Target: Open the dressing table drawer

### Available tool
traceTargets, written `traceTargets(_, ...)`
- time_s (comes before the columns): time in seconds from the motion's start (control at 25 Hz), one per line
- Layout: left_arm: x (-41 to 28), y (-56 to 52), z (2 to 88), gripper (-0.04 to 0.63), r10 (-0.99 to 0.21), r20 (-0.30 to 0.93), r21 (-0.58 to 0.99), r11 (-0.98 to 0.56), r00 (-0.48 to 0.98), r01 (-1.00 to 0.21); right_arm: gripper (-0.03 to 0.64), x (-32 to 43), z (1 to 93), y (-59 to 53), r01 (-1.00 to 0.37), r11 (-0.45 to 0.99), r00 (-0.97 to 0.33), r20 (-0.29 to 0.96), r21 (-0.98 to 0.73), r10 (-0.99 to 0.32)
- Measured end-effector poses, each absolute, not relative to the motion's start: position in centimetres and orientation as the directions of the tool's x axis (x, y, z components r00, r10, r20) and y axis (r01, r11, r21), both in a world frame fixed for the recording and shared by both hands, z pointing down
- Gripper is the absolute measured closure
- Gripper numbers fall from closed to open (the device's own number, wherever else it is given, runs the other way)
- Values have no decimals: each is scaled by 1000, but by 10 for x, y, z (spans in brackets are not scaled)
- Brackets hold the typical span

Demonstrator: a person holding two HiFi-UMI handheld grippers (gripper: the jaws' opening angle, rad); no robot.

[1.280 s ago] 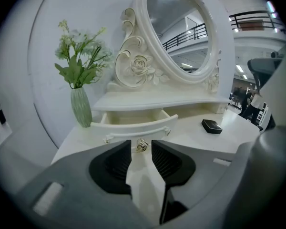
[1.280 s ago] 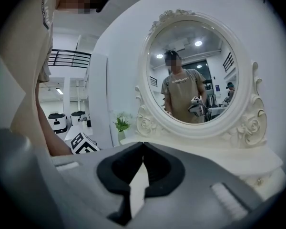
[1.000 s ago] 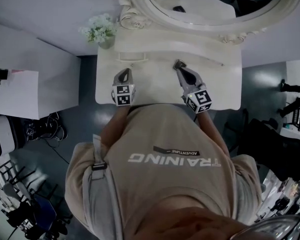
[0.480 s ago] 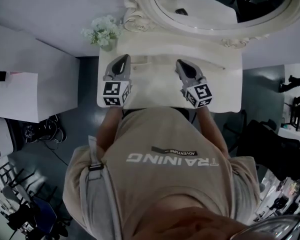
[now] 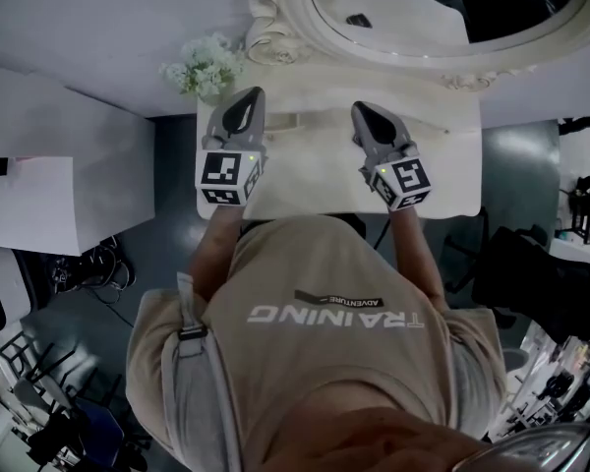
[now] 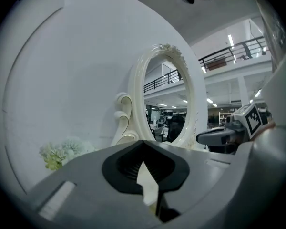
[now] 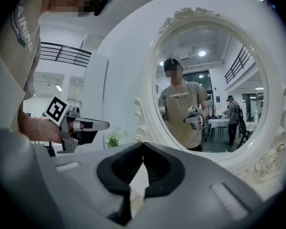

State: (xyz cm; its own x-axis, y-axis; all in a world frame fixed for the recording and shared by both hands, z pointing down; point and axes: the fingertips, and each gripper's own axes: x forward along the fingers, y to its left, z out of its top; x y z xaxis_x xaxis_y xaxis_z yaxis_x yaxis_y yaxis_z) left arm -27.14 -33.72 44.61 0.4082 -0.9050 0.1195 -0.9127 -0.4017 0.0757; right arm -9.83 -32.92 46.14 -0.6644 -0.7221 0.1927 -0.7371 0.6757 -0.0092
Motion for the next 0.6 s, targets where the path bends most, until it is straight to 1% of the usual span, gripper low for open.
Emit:
traceTargets(0.08, -276, -344, 443, 588, -906, 107, 105, -399, 409, -911, 613, -103, 451, -330, -735, 678, -670, 176, -13, -722)
traceTargets(0.2, -280, -346, 439, 588, -910, 97, 111, -393, 403, -913, 612, -108, 437, -327, -734, 679, -666, 162, 30, -728)
traceTargets(0.32, -282, -352, 439, 588, -910, 99, 96, -394, 402, -914, 614, -112, 429, -332, -740, 671, -660, 139, 51, -738)
traceTargets(0.48, -278, -355, 440, 588, -912, 110, 64, -391, 396, -918, 614, -110, 431, -338, -749, 662, -651, 156, 32, -743)
traceTargets(0.6, -274, -356, 442, 588, -913, 113, 51, -390, 393, -920, 614, -109, 434, -341, -741, 671, -661, 144, 27, -736)
